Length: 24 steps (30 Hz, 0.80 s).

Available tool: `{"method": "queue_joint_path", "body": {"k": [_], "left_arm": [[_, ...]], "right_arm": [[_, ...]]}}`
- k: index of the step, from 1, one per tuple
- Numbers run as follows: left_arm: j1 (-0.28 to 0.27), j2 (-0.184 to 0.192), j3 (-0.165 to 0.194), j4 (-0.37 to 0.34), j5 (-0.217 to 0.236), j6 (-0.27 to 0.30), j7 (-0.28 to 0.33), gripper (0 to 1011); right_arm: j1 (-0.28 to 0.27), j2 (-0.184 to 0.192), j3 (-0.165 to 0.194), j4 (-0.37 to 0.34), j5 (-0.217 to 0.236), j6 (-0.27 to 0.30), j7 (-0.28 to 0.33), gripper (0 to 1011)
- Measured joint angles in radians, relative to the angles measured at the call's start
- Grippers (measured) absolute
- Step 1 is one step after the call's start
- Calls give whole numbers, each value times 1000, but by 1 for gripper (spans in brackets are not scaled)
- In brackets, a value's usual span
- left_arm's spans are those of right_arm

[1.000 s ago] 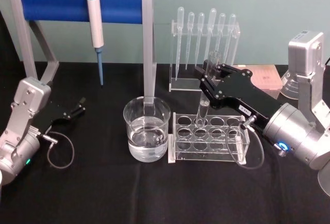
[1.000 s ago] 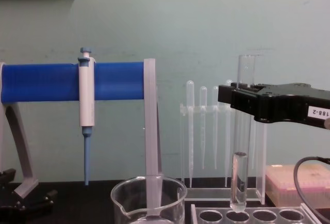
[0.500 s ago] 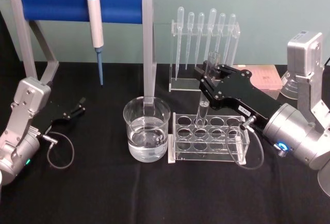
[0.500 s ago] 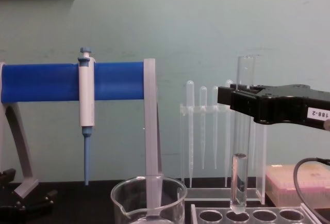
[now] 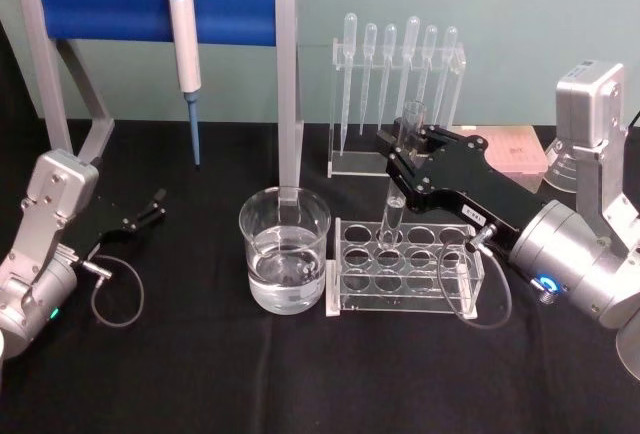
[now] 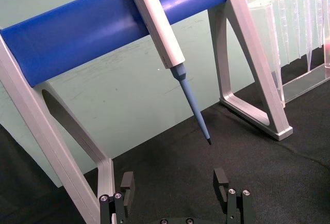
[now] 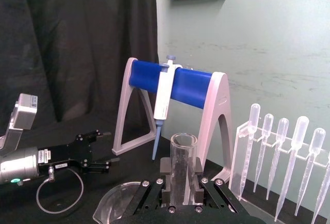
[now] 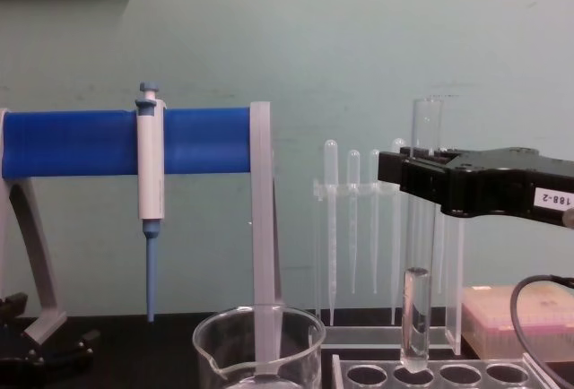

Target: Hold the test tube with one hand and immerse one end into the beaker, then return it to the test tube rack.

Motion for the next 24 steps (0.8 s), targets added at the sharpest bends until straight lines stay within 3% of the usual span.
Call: {"method": "queue_joint_path", "body": {"k": [24], "left_arm": [[0, 0, 0, 0, 0, 0, 0, 1000]], "right_arm": [[0, 0, 0, 0, 0, 0, 0, 225]]}}
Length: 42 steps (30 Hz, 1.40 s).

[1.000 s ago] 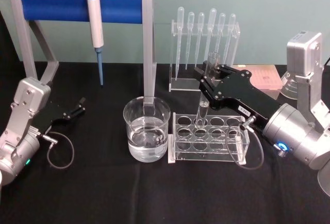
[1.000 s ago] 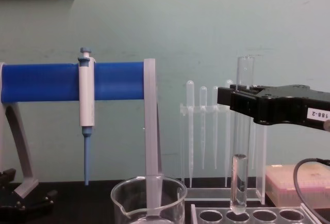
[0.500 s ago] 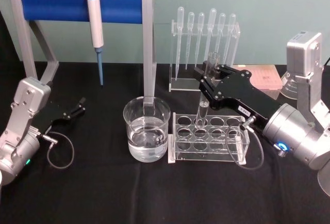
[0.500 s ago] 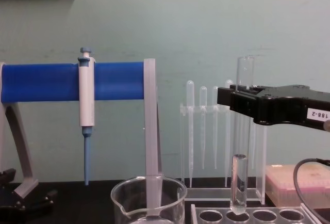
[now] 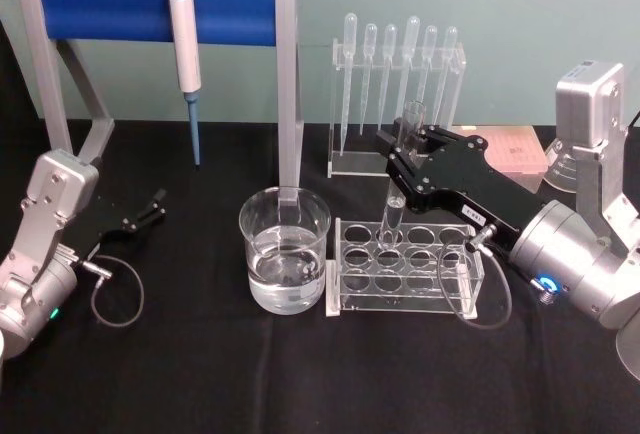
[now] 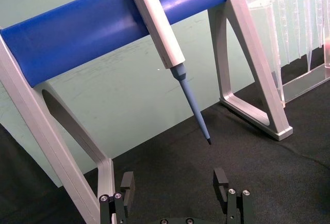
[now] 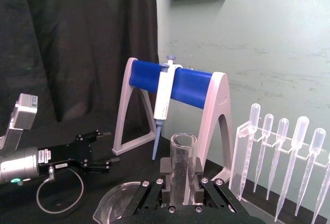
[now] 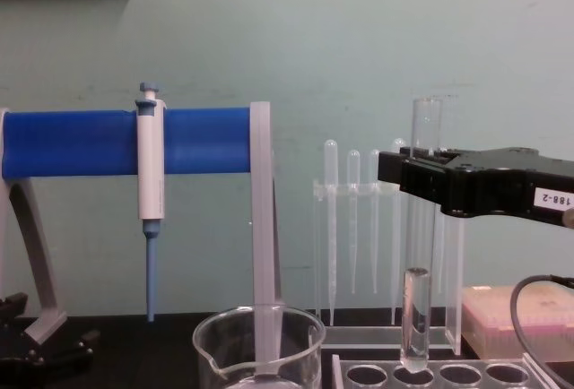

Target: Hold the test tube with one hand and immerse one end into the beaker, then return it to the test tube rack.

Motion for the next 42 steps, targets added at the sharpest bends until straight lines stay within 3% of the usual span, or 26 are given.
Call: {"method": "queue_joint_path", "body": {"k": [42], "left_arm": [[0, 0, 0, 0, 0, 0, 0, 1000]], "right_arm": [[0, 0, 0, 0, 0, 0, 0, 225]]}}
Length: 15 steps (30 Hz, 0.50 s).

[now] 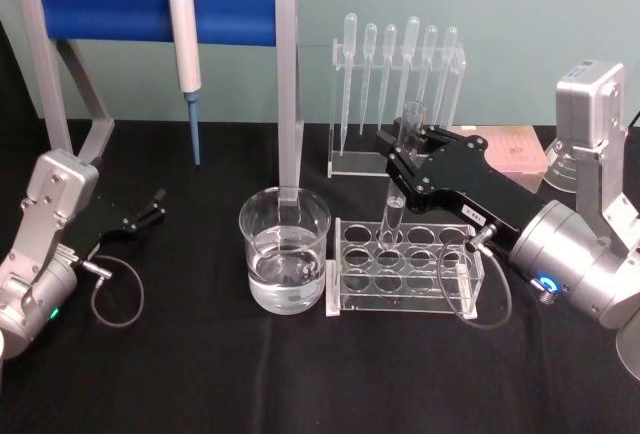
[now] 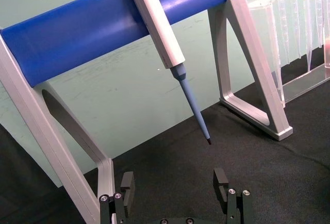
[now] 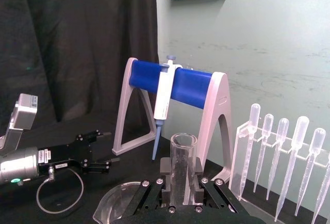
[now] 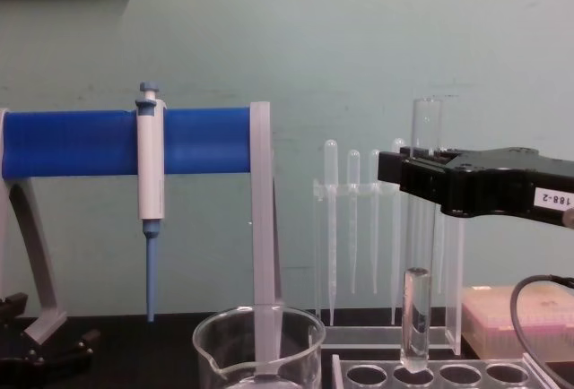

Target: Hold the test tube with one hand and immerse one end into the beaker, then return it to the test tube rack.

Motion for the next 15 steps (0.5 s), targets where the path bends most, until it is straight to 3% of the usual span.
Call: {"method": "queue_joint_path", "body": {"k": [15], "left_arm": [[0, 0, 0, 0, 0, 0, 0, 1000]], "right_arm": [[0, 0, 0, 0, 0, 0, 0, 225]]}}
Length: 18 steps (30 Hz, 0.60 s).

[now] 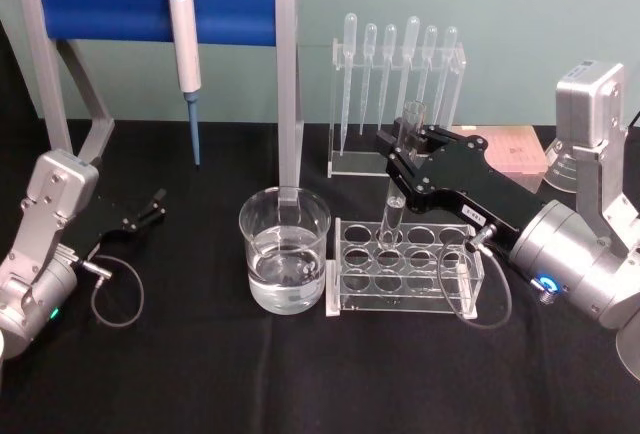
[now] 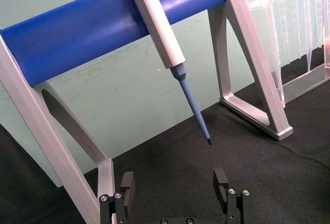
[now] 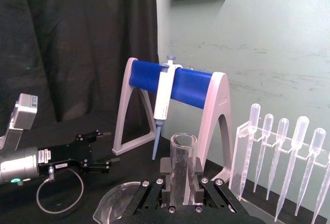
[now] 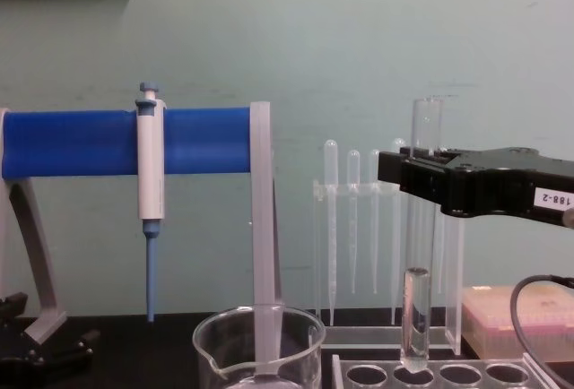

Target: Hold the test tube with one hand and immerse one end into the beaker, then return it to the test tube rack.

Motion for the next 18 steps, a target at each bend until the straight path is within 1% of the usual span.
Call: {"method": "queue_joint_path", "body": {"k": [15, 18], "left_arm": [[0, 0, 0, 0, 0, 0, 0, 1000], [0, 0, 0, 0, 0, 0, 0, 1000]], "right_arm": [[0, 0, 0, 0, 0, 0, 0, 225], [6, 3, -2, -17, -3, 6, -1, 225]]}}
